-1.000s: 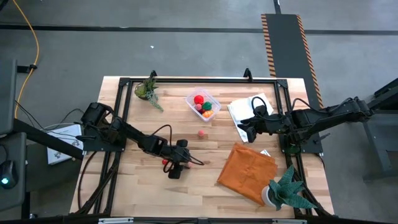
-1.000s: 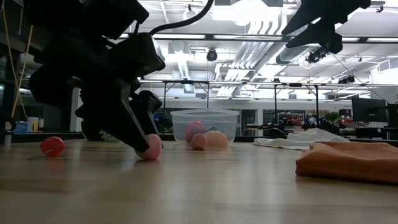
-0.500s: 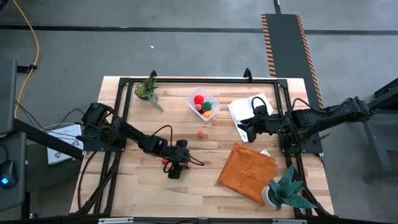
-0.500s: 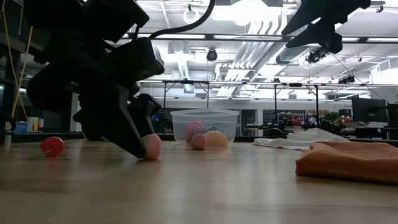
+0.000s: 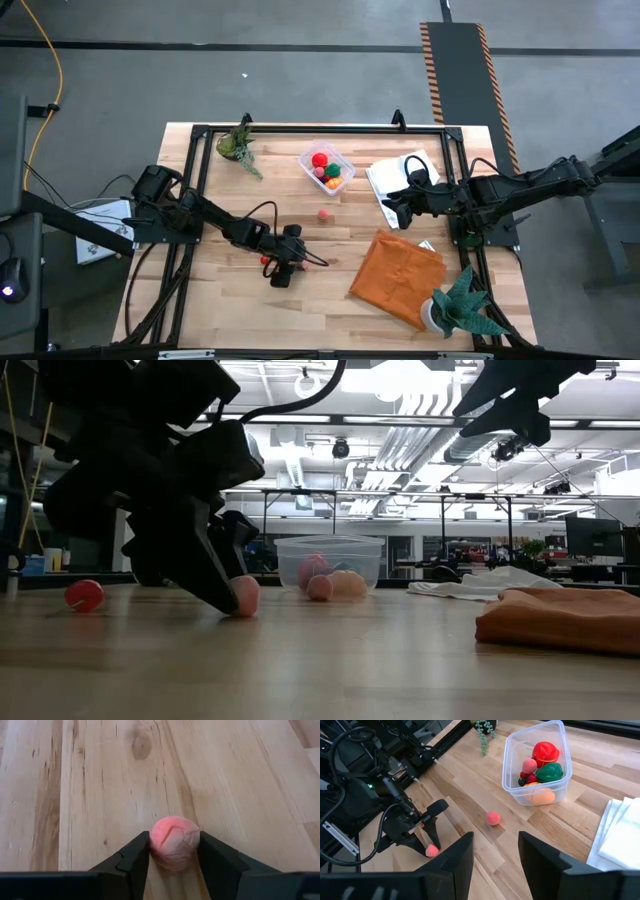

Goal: Pick and placing Produce into tupperware
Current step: Put the bottom pink peach into the transparent bin

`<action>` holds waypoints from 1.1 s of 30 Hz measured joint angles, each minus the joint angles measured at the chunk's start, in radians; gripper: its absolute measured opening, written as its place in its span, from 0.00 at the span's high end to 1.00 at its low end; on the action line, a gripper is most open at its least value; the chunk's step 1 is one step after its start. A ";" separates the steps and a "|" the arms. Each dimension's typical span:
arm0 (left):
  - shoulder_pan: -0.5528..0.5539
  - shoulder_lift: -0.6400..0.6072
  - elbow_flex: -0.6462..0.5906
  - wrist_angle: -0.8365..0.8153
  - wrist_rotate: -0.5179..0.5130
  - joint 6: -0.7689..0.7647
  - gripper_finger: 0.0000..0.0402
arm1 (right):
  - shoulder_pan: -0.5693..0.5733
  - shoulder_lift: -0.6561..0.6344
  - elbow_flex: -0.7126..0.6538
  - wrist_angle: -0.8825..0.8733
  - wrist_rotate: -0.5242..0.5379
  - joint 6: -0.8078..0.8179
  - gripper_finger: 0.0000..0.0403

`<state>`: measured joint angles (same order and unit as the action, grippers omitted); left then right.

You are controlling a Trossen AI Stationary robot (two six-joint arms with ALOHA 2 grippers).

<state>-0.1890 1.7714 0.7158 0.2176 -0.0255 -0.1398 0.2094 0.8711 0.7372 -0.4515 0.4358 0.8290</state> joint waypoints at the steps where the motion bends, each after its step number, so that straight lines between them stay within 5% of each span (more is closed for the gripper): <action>1: 0.000 0.000 0.000 0.000 0.006 0.000 0.65 | 0.000 0.000 0.000 0.000 0.000 0.000 0.64; 18: 0.000 -0.001 0.075 -0.008 0.015 0.048 0.67 | 0.000 0.000 0.000 0.000 0.000 -0.003 0.64; 33: 0.128 -0.002 0.391 -0.450 0.014 0.147 0.69 | 0.000 0.000 0.000 0.000 0.000 -0.010 0.64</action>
<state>-0.0614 1.7691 1.1064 -0.2323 -0.0115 0.0071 0.2095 0.8711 0.7372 -0.4515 0.4355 0.8194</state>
